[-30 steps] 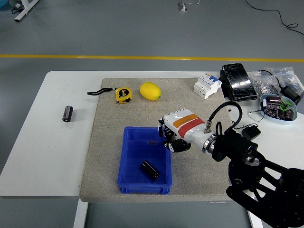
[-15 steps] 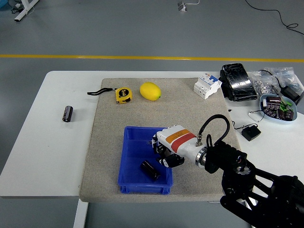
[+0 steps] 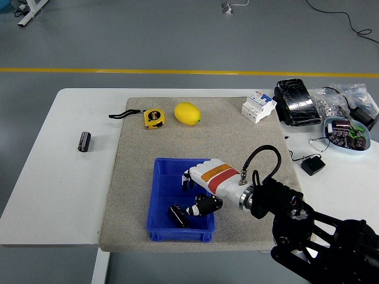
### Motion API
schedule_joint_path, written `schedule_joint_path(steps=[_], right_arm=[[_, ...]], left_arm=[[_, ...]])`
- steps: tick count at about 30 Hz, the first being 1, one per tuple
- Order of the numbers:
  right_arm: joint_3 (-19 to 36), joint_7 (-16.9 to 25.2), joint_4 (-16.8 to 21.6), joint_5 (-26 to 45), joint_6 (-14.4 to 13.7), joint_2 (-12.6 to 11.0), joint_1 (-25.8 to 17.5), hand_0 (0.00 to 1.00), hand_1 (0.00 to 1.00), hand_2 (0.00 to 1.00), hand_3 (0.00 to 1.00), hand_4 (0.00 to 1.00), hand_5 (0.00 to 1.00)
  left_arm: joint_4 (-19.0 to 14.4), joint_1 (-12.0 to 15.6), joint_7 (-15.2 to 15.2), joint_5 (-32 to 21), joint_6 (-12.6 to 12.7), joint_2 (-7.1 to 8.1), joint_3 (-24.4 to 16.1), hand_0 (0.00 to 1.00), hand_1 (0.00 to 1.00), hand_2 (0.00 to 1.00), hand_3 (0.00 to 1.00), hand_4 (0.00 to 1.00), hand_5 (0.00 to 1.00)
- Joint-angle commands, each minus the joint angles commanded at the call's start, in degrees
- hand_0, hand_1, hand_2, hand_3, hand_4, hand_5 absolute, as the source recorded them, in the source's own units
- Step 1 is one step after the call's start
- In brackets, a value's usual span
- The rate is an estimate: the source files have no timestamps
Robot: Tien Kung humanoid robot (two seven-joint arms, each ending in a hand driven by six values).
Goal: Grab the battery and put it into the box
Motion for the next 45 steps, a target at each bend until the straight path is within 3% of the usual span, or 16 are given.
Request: schedule_joint_path(steps=[13, 14, 16, 20, 25, 26, 32, 33, 35, 38, 39, 40, 45], right_arm=[[1.80, -0.07, 2.05, 0.18, -0.03, -0.77, 0.89, 0.569, 0.497, 0.617, 0.542, 0.902, 0.404], [2.18, -0.02, 2.53, 0.38, -0.06, -0.94, 0.84, 0.523, 0.492, 0.619, 0.543, 0.900, 0.404], [3.09, 0.17, 3.39, 0.80, -0.25, -1.31, 0.58, 0.523, 0.492, 0.619, 0.543, 0.900, 0.404], [6.80, 1.86, 3.75, 1.89, -2.70, -1.71, -0.71, 0.562, 0.495, 0.632, 0.541, 0.896, 0.404], [12.58, 5.60, -0.17, 4.21, -7.82, -2.05, -2.05, 0.562, 0.495, 0.632, 0.541, 0.896, 0.404], [13.60, 6.23, -1.28, 4.63, -8.17, -2.28, -2.24, 0.599, 0.598, 0.694, 0.540, 0.898, 0.412], [19.26, 8.27, -8.66, 5.86, -7.87, -3.71, -4.33, 0.599, 0.598, 0.694, 0.540, 0.898, 0.412], [20.35, 7.45, -10.01, 5.23, -7.29, -3.90, -4.77, 0.636, 0.684, 0.775, 0.564, 0.906, 0.418], [21.75, 6.72, -12.12, 4.03, -7.08, -4.15, -5.21, 0.636, 0.684, 0.775, 0.564, 0.906, 0.418], [24.17, 7.26, -16.25, 6.18, -9.06, -4.63, -6.30, 0.636, 0.684, 0.775, 0.564, 0.906, 0.418], [24.89, 7.71, -17.35, 7.51, -10.00, -4.73, -6.78, 0.688, 0.723, 0.804, 0.624, 0.916, 0.408], [25.55, 8.21, -18.27, 9.06, -10.96, -4.82, -7.29, 0.688, 0.723, 0.804, 0.624, 0.916, 0.408], [28.89, 10.49, -20.22, 16.57, -14.05, -4.98, -10.17, 0.678, 0.717, 0.789, 0.643, 0.900, 0.402]], left_arm=[[0.07, -0.28, -0.33, -0.86, 0.15, 0.07, 0.40, 0.583, 0.526, 0.602, 0.626, 0.619, 0.690], [0.08, -0.30, -0.35, -0.97, 0.20, 0.07, 0.51, 0.589, 0.528, 0.599, 0.625, 0.618, 0.689], [0.09, -0.29, -0.41, -1.27, 0.33, 0.04, 0.66, 0.589, 0.528, 0.599, 0.625, 0.618, 0.689], [0.13, -0.30, -0.54, -1.82, 0.49, 0.00, 0.94, 0.591, 0.528, 0.600, 0.624, 0.619, 0.688], [0.27, -0.34, -0.69, -2.33, 0.81, -0.13, 1.02, 0.591, 0.528, 0.600, 0.624, 0.619, 0.688], [0.30, -0.35, -0.73, -2.46, 0.89, -0.17, 1.00, 0.592, 0.535, 0.600, 0.623, 0.618, 0.686], [0.40, -0.51, -0.85, -2.99, 1.11, -0.34, 1.14, 0.592, 0.535, 0.600, 0.623, 0.618, 0.686], [0.40, -0.54, -0.87, -3.08, 1.12, -0.38, 1.18, 0.595, 0.536, 0.603, 0.622, 0.617, 0.684], [0.42, -0.61, -0.93, -3.15, 1.11, -0.41, 1.22, 0.595, 0.536, 0.603, 0.622, 0.617, 0.684], [0.45, -0.74, -1.01, -3.21, 1.14, -0.48, 1.27, 0.595, 0.536, 0.603, 0.622, 0.617, 0.684], [0.45, -0.77, -1.00, -3.19, 1.17, -0.52, 1.24, 0.595, 0.535, 0.603, 0.622, 0.617, 0.683], [0.46, -0.79, -1.01, -3.20, 1.21, -0.56, 1.24, 0.595, 0.535, 0.603, 0.622, 0.617, 0.683], [0.49, -0.81, -1.01, -3.11, 1.23, -0.76, 1.10, 0.596, 0.543, 0.606, 0.622, 0.617, 0.682]])
